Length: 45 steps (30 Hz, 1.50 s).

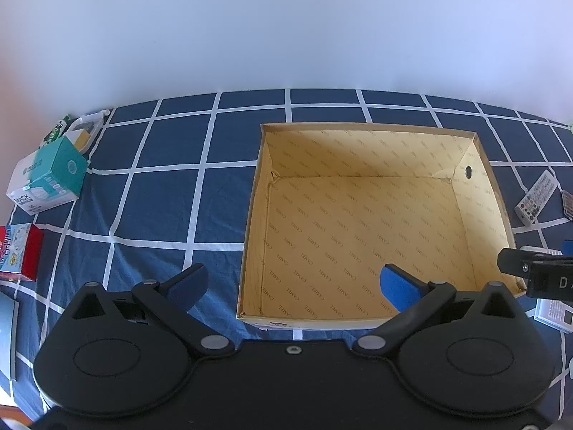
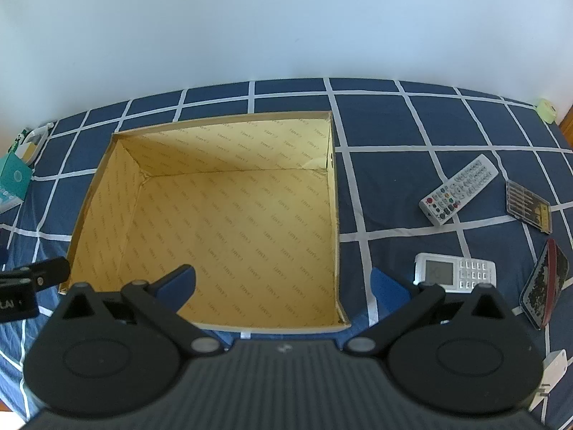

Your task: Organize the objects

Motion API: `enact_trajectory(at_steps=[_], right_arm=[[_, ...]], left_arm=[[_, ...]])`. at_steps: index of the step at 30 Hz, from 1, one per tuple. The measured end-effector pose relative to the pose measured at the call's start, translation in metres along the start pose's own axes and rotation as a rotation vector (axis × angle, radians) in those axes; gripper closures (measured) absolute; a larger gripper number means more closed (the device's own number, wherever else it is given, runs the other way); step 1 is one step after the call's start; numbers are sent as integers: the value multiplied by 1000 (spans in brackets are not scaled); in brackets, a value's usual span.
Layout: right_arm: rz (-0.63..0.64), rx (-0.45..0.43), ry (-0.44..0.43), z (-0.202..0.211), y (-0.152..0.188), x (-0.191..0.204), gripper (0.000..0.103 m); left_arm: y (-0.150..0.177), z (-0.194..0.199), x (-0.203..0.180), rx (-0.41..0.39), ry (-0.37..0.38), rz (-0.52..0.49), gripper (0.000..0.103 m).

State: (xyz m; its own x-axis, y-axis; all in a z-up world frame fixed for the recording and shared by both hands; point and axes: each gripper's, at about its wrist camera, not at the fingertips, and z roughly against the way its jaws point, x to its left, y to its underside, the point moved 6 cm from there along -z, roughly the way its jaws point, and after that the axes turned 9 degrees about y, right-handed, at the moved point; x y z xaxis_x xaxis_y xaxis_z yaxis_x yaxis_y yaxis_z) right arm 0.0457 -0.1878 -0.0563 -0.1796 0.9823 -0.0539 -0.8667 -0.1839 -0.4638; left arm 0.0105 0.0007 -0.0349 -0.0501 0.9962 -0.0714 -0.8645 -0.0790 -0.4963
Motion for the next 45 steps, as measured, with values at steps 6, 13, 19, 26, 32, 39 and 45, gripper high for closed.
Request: enact_trajectory(at_steps=[6,13,19,26,32,39,45], right_arm=[[-2,-1,-2,1,1,-2,0],[-2,1,-2,0,1,-3,0],[-2,0,-3,0,2,-3,0],[-2,0,-3,0,2,-3,0],[-3,0,-2,0,2,-2,0],[-2,-2,-4,0,2,-2,0],[-2,-3,-4,0,3,-2,0]], left_arm=[[0,0,-1,4,2,7,0],[1,1,-2,2,0,6,0],[1,1,-2,1,-2,7,0],[1,1,-3,1,-4,9,0],[1,1,-3,2,-6,12,0],[0,2,-3,-1,-9,15,0],[0,3,-3,-1,-9,17,0]])
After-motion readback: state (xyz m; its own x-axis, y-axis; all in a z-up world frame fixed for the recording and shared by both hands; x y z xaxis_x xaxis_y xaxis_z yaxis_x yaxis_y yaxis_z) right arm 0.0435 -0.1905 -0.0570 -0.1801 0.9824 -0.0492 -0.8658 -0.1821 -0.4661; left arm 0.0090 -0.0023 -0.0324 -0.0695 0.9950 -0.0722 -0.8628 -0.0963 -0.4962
